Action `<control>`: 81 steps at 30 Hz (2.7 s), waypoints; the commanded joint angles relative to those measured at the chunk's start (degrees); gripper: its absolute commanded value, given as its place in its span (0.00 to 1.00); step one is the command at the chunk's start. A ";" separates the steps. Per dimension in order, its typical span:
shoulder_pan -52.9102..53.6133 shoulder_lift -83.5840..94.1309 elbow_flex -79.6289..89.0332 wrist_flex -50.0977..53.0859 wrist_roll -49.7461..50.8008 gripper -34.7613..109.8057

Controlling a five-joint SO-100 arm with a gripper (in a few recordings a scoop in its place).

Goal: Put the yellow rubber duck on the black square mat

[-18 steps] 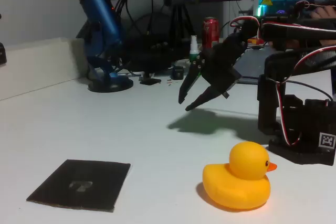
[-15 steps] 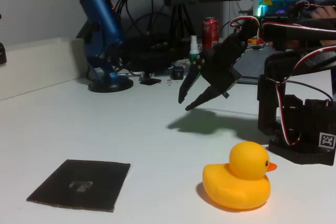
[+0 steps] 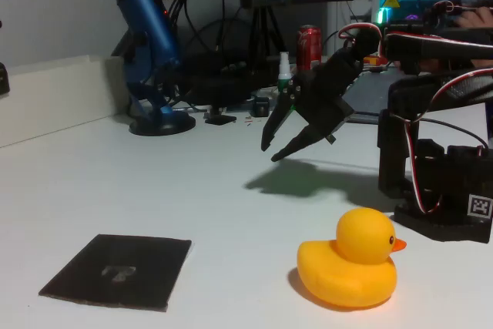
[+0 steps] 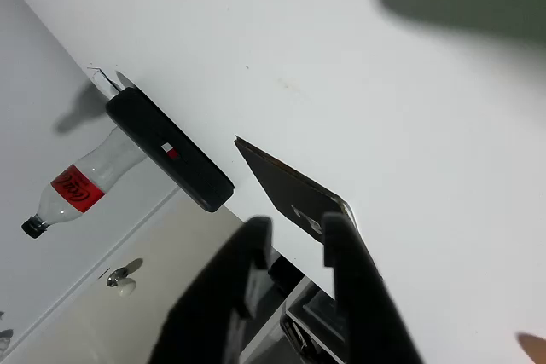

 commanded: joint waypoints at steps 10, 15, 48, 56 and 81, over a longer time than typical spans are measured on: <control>-1.67 -0.44 -3.08 0.18 0.26 0.28; -1.49 -8.44 -13.89 0.18 0.26 0.28; -0.79 -63.90 -70.84 1.05 0.09 0.28; -1.67 -63.72 -71.54 0.97 0.09 0.28; -10.90 -63.72 -70.93 1.05 0.09 0.28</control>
